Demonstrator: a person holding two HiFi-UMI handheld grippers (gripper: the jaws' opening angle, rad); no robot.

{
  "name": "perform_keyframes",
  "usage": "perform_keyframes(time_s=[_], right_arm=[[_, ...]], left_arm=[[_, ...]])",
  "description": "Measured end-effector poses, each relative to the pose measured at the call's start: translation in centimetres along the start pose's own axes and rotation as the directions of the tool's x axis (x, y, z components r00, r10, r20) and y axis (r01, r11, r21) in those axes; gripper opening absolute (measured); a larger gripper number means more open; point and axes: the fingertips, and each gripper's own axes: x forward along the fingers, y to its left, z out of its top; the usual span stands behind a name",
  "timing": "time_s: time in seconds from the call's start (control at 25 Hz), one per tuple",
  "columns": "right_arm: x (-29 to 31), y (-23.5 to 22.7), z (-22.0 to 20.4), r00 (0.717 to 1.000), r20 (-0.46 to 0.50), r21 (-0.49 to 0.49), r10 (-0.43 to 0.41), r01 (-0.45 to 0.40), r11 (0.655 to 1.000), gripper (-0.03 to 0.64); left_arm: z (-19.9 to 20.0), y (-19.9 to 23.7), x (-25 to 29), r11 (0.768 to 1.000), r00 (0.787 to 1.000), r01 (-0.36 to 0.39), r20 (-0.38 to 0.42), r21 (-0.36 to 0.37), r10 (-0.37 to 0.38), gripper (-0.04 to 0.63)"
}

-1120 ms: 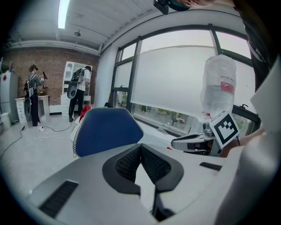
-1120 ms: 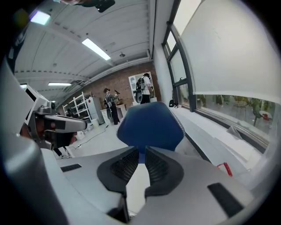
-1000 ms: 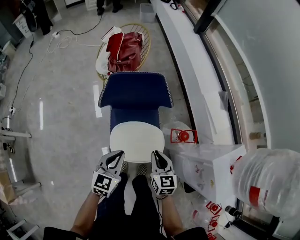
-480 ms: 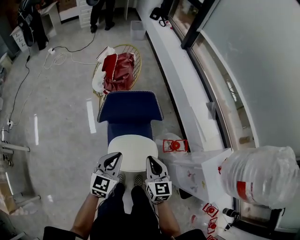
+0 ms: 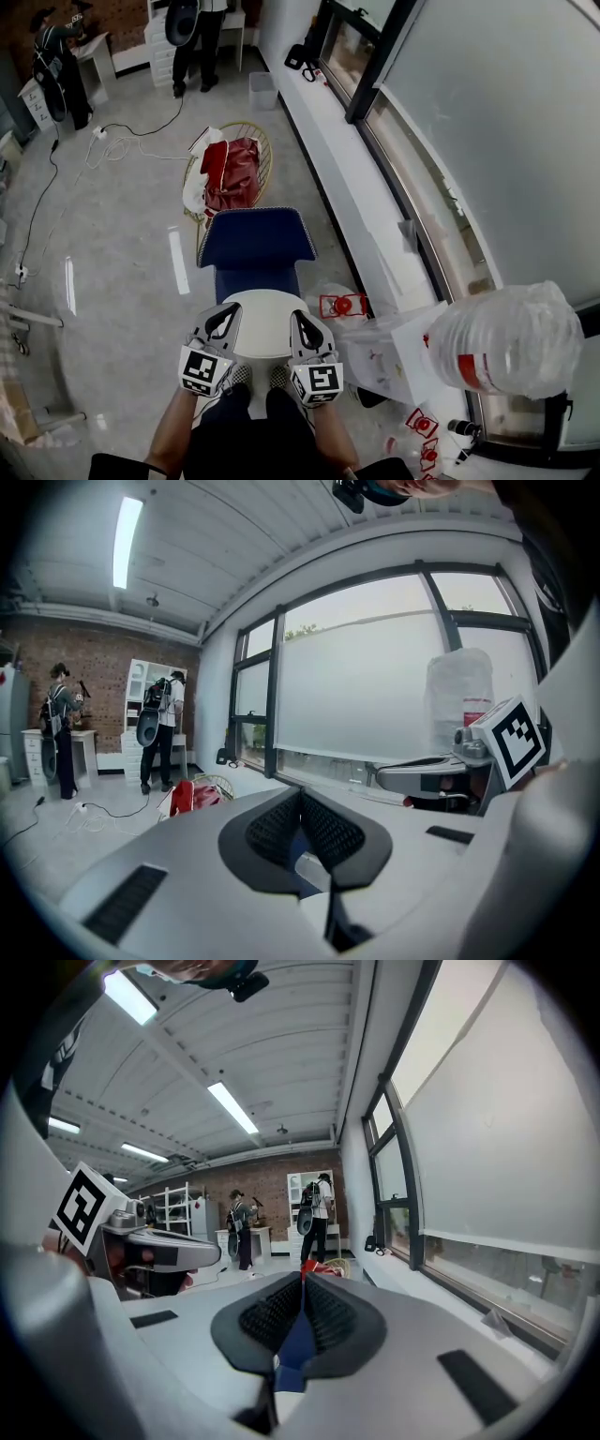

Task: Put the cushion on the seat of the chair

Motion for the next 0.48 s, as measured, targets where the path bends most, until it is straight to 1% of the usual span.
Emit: perform_keyframes(time_s=[0.24, 0.48], right_arm=[[-0.8, 1.0, 3.0, 0.999, 0.045, -0.022, 0.021, -0.020, 1.000, 0.035], [-0.9, 1.7, 4.7, 0.996, 0.072, -0.040, 0.053, -0.051, 0.998, 0.035]], left_arm=[[2.3, -0.3, -1.0, 1.000, 0.999, -0.013, 0.038, 0.003, 0.013, 0.019], [3.7, -0.8, -1.8, 1.000, 0.997, -0.024, 0.071, 0.006, 0.024, 0.018]])
